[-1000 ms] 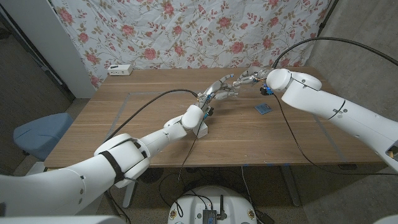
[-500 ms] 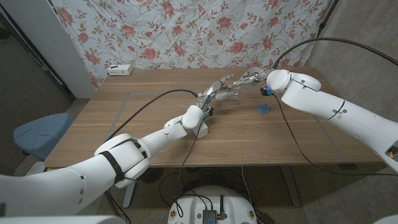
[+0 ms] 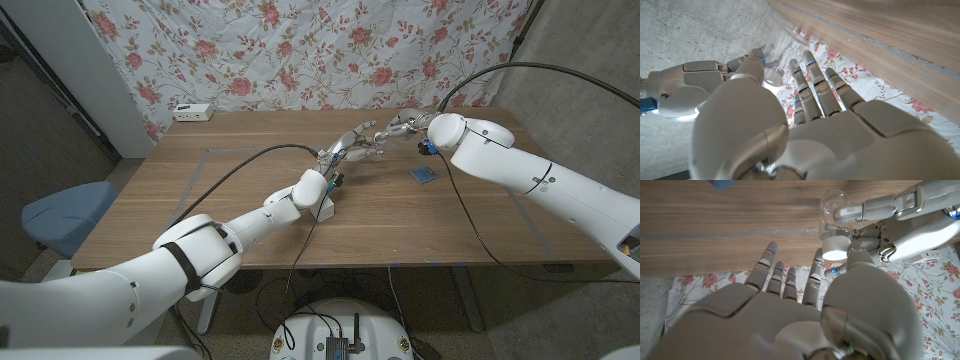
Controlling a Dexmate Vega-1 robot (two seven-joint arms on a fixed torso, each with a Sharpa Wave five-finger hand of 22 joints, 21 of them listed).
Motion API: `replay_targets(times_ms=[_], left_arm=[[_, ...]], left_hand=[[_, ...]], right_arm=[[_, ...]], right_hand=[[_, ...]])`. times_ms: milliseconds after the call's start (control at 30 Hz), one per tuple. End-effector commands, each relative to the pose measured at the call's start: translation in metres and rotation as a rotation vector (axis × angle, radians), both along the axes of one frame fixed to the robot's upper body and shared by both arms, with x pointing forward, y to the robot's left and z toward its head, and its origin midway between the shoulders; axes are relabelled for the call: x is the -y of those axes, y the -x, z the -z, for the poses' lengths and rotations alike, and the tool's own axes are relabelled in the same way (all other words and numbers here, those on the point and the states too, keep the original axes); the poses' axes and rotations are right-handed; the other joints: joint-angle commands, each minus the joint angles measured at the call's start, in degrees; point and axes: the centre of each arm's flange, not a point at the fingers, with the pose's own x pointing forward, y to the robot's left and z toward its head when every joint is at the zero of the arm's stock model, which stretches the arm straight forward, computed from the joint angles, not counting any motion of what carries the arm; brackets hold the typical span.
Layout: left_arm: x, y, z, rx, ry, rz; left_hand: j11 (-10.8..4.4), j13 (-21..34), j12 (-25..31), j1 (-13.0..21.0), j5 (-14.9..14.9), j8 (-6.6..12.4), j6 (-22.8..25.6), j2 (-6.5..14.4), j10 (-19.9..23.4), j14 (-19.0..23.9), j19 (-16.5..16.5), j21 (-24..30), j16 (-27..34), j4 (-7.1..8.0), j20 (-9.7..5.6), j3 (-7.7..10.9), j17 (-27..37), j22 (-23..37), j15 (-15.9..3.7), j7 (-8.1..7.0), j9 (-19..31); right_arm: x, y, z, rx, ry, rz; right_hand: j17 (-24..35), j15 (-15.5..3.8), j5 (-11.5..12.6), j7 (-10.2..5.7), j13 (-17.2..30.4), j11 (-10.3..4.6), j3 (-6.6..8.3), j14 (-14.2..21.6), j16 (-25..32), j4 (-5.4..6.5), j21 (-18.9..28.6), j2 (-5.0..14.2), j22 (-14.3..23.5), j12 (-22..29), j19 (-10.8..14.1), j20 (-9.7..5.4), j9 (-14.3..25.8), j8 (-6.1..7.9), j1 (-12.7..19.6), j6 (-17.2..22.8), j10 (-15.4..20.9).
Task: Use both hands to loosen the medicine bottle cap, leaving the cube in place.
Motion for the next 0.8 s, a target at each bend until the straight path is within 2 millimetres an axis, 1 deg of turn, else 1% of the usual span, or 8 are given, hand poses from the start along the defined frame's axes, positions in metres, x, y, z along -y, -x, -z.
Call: replay_targets(times_ms=[33,233,300,500,633,800], left_arm=[[0.0005,-0.0017,-0.0016,-0.002,0.001,0.002],[0.0009,-0.0025,-0.002,-0.004,0.001,0.002],[0.0011,-0.0026,-0.0019,-0.004,0.001,0.003],[0.0023,-0.0032,-0.0013,-0.008,-0.001,0.004],[0.0028,-0.0033,-0.0012,-0.009,0.0,0.005],[0.0032,-0.0033,-0.0012,-0.01,-0.001,0.006]], left_hand=[[-0.82,0.3,0.5,0.1,0.5,0.23,0.4,0.3,1.5,0.4,-0.3,0.1,-0.1,0.01,-0.35,0.54,0.1,0.1,-5.1,-0.2,0.2],[-0.82,0.3,0.4,0.0,0.5,0.23,0.5,0.3,1.4,0.3,-0.3,0.1,-0.1,0.04,-0.3,0.56,0.1,0.1,-5.07,-0.24,0.2],[-0.85,0.3,0.4,0.0,0.5,0.23,0.5,0.3,1.4,0.4,-0.3,0.1,0.0,0.05,-0.34,0.56,0.1,0.1,-5.06,-0.27,0.2],[-0.87,0.3,0.4,0.0,0.5,0.21,0.5,0.3,1.4,0.4,-0.3,0.1,0.0,0.06,-0.37,0.57,0.1,0.1,-5.05,-0.3,0.2],[-0.87,0.3,0.5,0.0,0.5,0.2,0.6,0.3,1.5,0.4,-0.3,0.1,-0.1,0.05,-0.4,0.57,0.1,0.1,-5.05,-0.3,0.2],[-0.9,0.3,0.4,-0.1,0.5,0.19,0.6,0.3,1.4,0.4,-0.3,0.1,-0.1,0.07,-0.33,0.54,0.1,0.1,-4.98,-0.33,0.2]], right_arm=[[-0.0007,-0.0023,0.0006,0.007,0.004,0.007],[-0.0008,-0.0028,0.001,0.018,0.001,0.008],[-0.0008,-0.0028,0.001,0.023,0.001,0.011],[-0.0002,-0.0026,0.001,0.037,-0.002,0.017],[-0.0003,-0.0028,0.0016,0.039,-0.003,0.02],[-0.0012,-0.0032,0.0027,0.046,0.002,0.022]], right_hand=[[0.0,-0.05,0.4,-0.1,0.2,0.16,0.13,0.6,0.5,-0.48,0.5,0.19,0.2,0.3,0.5,0.13,0.3,0.45,0.5,1.1,0.8],[0.0,-0.54,0.5,-0.19,0.2,0.0,0.41,1.3,0.7,-1.02,0.5,0.5,0.2,0.3,0.8,-0.01,0.6,0.99,1.0,2.0,1.3],[0.0,-0.78,0.5,-0.5,0.2,-0.42,0.46,1.6,0.8,-1.22,0.6,0.54,0.2,0.3,1.0,-0.06,0.7,1.23,1.2,2.5,1.5],[0.1,-1.44,0.5,-1.3,0.2,-0.73,0.68,2.3,1.0,-1.56,0.7,0.97,0.2,0.4,1.4,-0.25,0.8,1.94,1.5,4.0,2.2],[0.1,-1.91,0.5,-1.65,0.2,-0.85,0.82,2.8,1.2,-1.77,0.7,1.25,0.2,0.5,1.7,-0.54,0.8,2.2,1.7,4.6,2.7],[0.1,-2.5,0.5,-2.09,0.2,-1.29,0.84,3.2,1.3,-1.88,0.7,1.41,0.2,0.6,1.7,-0.55,0.8,2.38,1.7,5.0,3.2]])
